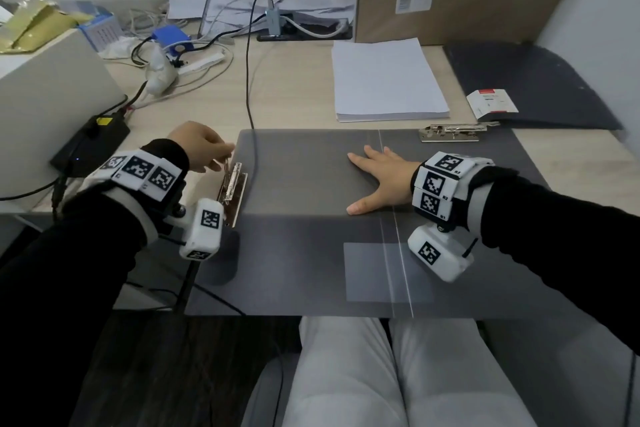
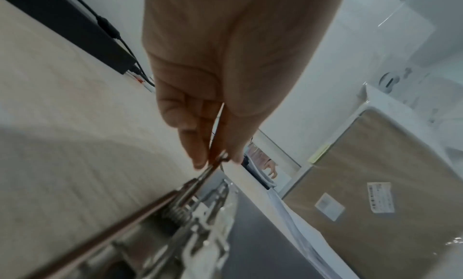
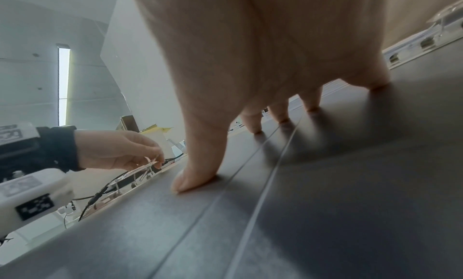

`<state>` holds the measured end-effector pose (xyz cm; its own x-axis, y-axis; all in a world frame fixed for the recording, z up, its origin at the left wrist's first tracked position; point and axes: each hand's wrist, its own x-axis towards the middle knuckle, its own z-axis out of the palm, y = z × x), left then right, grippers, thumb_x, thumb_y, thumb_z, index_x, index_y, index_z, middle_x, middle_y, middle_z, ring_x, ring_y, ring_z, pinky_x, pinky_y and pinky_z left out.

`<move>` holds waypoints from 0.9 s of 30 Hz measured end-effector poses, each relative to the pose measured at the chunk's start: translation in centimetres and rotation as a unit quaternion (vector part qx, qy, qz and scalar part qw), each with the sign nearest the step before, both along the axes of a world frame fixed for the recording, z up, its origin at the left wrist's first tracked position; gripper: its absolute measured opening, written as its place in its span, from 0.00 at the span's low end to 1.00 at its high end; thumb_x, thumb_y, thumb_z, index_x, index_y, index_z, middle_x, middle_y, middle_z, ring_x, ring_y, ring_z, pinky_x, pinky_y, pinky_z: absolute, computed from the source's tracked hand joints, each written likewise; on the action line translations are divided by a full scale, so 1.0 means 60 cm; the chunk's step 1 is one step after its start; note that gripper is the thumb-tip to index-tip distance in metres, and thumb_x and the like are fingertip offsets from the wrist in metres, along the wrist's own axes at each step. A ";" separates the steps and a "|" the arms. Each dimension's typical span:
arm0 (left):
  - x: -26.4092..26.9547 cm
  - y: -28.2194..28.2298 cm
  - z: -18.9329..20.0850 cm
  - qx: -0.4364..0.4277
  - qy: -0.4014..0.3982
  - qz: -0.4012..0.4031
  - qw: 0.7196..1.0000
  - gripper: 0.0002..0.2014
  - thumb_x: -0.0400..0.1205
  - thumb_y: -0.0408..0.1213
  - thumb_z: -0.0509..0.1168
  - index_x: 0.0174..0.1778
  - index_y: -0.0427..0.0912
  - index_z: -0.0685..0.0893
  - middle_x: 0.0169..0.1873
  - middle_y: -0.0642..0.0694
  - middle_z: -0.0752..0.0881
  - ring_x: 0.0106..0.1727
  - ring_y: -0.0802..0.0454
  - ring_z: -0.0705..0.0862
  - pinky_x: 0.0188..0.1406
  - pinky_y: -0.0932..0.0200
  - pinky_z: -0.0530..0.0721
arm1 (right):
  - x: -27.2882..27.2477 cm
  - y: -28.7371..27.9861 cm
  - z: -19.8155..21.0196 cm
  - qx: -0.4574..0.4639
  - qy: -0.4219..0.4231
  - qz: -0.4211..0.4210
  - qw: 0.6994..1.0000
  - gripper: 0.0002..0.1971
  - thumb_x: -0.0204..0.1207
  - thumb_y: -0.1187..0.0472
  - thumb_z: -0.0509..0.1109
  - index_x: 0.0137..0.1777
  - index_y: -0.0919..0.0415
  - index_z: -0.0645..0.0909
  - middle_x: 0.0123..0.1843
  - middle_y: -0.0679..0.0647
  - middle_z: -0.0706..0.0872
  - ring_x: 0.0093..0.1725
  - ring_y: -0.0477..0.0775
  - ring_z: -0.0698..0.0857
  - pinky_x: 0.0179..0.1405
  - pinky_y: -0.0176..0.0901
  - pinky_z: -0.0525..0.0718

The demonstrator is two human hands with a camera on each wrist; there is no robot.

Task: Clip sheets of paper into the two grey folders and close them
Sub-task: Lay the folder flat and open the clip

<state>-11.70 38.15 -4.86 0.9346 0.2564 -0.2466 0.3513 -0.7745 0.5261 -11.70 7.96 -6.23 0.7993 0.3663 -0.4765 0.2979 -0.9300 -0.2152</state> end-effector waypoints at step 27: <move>0.039 -0.153 0.034 -0.028 -0.031 -0.093 0.995 0.13 0.81 0.37 0.63 0.59 0.34 0.83 0.48 0.39 0.85 0.49 0.47 0.83 0.37 0.63 0.79 | 0.045 0.019 -0.001 0.048 -0.017 0.005 0.999 0.54 0.65 0.34 0.72 0.84 0.51 0.46 0.87 0.55 0.45 0.85 0.67 0.44 0.83 0.61 0.49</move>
<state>-9.36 29.00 -2.80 0.9784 0.0659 -0.1957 0.1706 -0.7920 0.5863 -9.00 9.09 -6.28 0.8104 0.4168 -0.4117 0.3153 -0.9026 -0.2930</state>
